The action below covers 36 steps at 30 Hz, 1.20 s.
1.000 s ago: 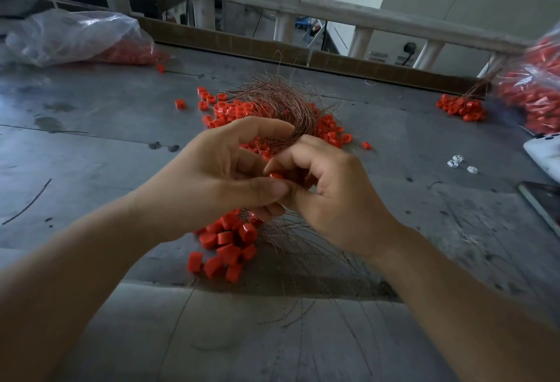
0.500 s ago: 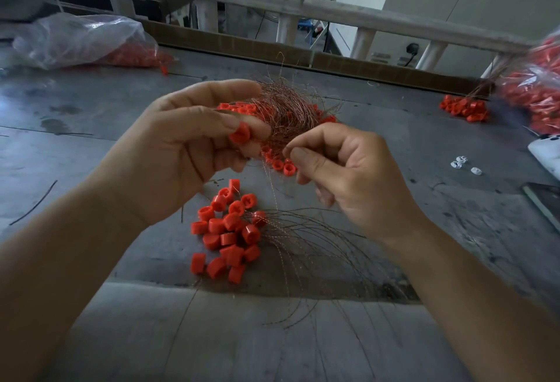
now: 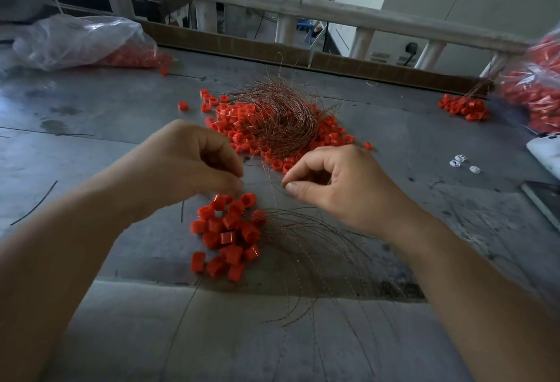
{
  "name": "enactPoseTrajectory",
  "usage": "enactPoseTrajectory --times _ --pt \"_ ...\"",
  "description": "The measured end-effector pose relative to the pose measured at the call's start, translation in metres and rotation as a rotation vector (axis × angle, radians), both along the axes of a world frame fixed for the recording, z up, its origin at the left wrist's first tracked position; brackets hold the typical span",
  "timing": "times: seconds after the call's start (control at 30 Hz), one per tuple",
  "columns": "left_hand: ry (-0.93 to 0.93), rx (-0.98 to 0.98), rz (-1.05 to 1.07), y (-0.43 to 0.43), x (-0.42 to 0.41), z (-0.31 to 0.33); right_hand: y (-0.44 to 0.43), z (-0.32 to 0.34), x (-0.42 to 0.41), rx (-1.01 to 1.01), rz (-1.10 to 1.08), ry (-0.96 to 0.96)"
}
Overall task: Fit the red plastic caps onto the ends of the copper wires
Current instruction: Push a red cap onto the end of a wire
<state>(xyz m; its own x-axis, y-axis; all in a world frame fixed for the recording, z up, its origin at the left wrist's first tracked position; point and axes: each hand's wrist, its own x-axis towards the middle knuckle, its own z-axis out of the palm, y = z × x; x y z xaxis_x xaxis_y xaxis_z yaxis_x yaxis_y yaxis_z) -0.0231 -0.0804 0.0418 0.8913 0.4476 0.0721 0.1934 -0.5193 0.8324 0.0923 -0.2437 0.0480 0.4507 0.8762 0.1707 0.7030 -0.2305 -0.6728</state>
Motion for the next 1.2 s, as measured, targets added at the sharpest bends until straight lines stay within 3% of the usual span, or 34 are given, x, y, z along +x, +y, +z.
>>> enactPoseTrajectory --times 0.13,0.3,0.43,0.6,0.73,0.93,1.1,1.2 --pt "0.149 0.016 -0.066 -0.002 0.000 -0.001 0.002 -0.005 0.001 -0.136 0.024 -0.039" --pt "-0.026 -0.052 0.120 0.008 0.007 -0.006 0.002 -0.005 0.003 -0.170 0.034 -0.050" --pt "-0.129 0.091 0.274 0.019 0.018 -0.020 0.001 -0.005 0.004 -0.165 0.020 -0.028" --pt "-0.048 0.415 0.306 0.026 0.034 -0.037 -0.001 -0.001 0.008 -0.092 -0.042 -0.023" --pt "0.072 0.485 0.273 0.025 0.043 -0.041 -0.002 -0.001 0.013 -0.042 -0.139 -0.025" --pt "0.023 0.515 0.275 0.028 0.042 -0.043 -0.001 -0.004 0.022 0.058 -0.304 -0.077" --pt "-0.128 0.396 0.330 0.025 0.035 -0.031 -0.001 -0.009 0.034 0.103 -0.382 -0.106" --pt "-0.297 0.054 0.322 0.019 0.025 -0.017 0.001 -0.010 0.034 0.108 -0.344 -0.057"
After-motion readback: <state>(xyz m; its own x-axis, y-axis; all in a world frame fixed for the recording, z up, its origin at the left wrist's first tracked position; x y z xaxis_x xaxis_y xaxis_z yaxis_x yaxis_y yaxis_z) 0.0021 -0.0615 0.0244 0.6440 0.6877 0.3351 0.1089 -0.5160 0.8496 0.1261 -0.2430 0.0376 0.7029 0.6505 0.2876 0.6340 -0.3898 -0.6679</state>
